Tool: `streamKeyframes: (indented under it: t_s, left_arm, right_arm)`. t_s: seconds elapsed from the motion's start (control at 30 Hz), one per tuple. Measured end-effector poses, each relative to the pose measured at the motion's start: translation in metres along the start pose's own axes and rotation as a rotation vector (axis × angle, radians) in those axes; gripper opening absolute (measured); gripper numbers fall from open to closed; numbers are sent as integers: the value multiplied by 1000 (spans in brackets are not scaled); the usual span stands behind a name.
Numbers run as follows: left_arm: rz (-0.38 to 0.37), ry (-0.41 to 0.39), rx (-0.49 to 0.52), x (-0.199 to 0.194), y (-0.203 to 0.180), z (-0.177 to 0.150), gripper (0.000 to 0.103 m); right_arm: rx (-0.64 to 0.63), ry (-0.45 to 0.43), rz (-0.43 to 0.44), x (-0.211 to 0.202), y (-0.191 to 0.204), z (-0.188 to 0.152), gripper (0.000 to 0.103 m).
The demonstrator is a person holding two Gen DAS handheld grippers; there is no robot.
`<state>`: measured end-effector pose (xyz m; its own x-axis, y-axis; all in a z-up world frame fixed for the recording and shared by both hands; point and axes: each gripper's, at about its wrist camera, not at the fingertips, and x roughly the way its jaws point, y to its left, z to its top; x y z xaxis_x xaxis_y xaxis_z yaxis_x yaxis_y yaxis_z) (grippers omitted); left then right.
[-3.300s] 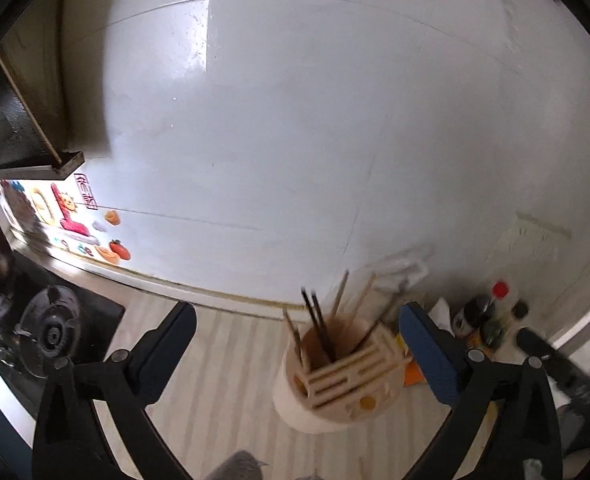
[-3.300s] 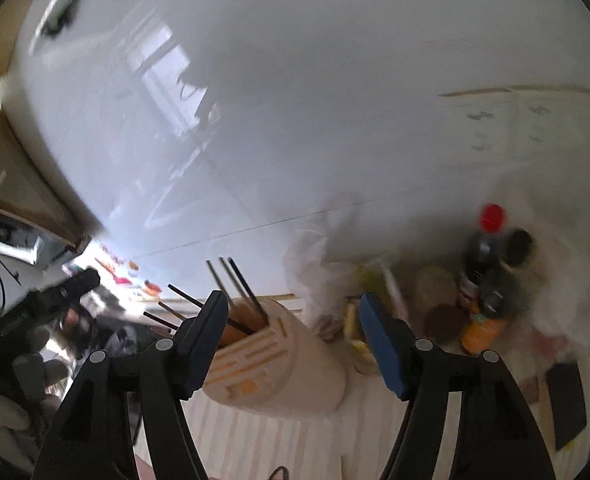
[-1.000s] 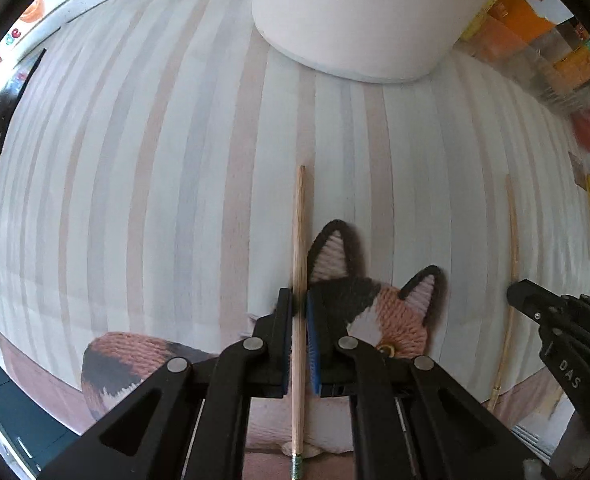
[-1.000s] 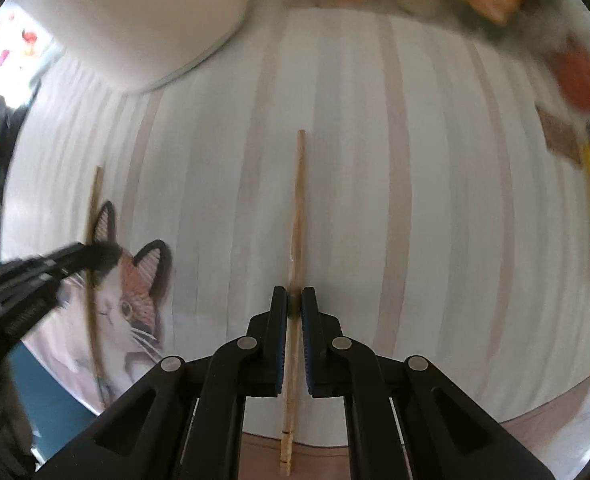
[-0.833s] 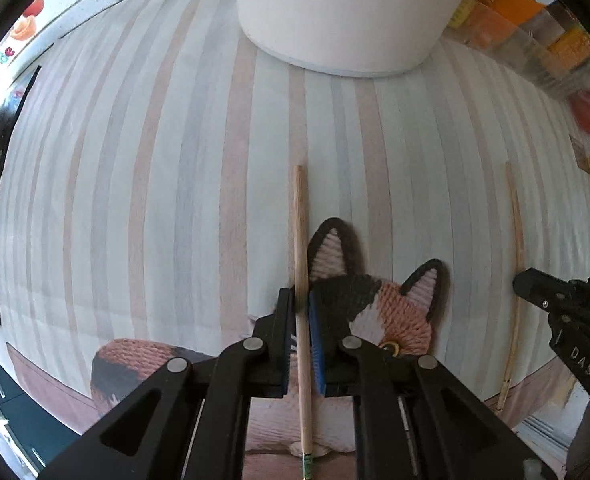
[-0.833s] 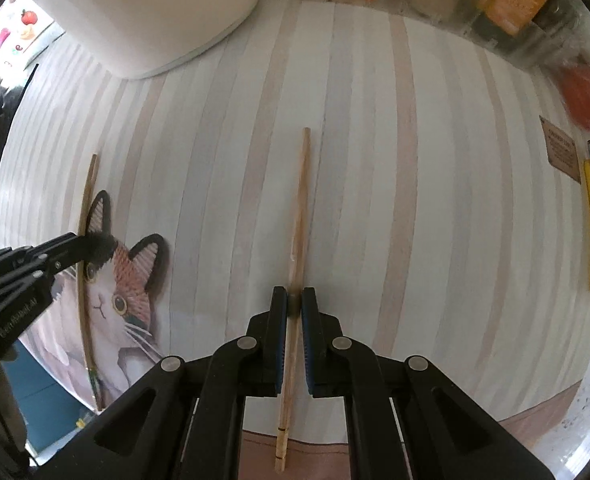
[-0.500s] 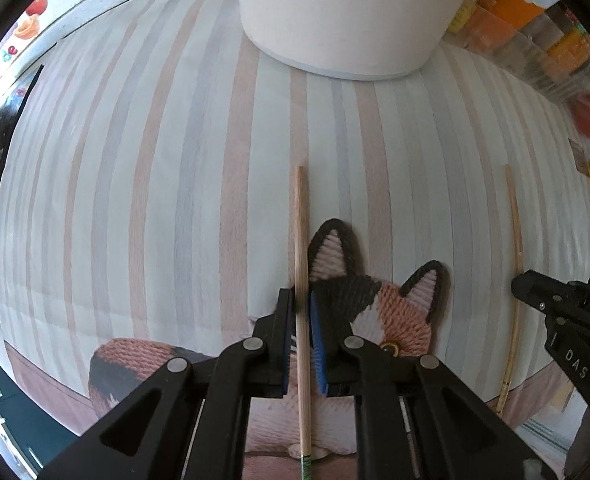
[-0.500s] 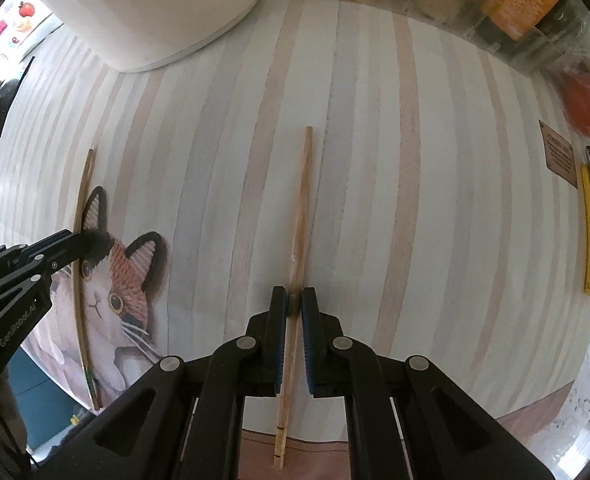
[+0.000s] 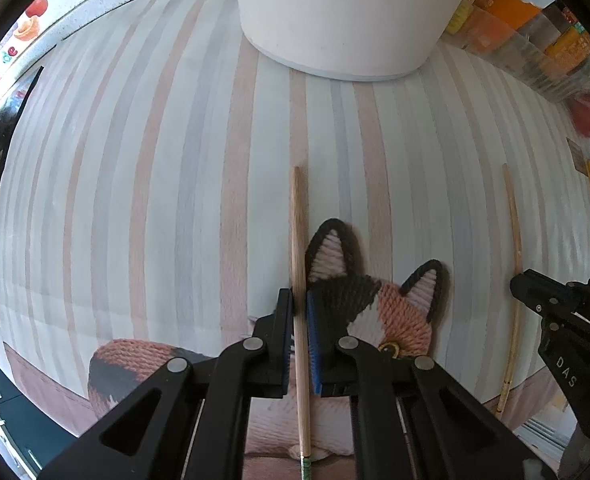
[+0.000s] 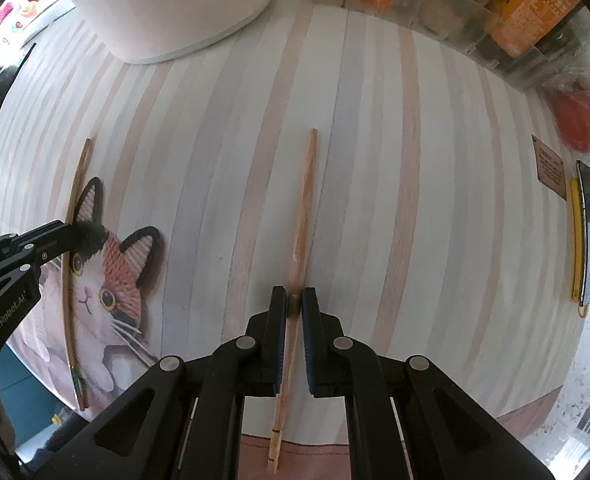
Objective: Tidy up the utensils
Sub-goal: 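Lift both wooden chopsticks and carry them over the holder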
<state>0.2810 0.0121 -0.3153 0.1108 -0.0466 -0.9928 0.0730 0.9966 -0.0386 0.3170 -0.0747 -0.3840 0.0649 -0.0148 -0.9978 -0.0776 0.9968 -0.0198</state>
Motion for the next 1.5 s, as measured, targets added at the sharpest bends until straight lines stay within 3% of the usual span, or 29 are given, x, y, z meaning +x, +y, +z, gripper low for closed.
streamKeyframes:
  t_s: [0.27, 0.5, 0.77, 1.33, 1.5]
  left_arm:
    - [0, 10, -7, -1, 0, 3, 8]
    - [27, 7, 28, -2, -5, 5, 5]
    - [19, -8, 43, -5, -1, 4, 4]
    - [-39, -132, 31, -73, 21, -5, 4]
    - [-49, -170, 28, -96, 24, -11, 4]
  right_arm:
    - [-5, 46, 18, 1, -10, 2, 9]
    - [-28, 20, -5, 0, -5, 0, 9]
    - [6, -52, 38, -5, -11, -34, 7]
    - [69, -228, 183, -73, -48, -93, 7]
    - [45, -285, 190, -98, -47, -91, 7]
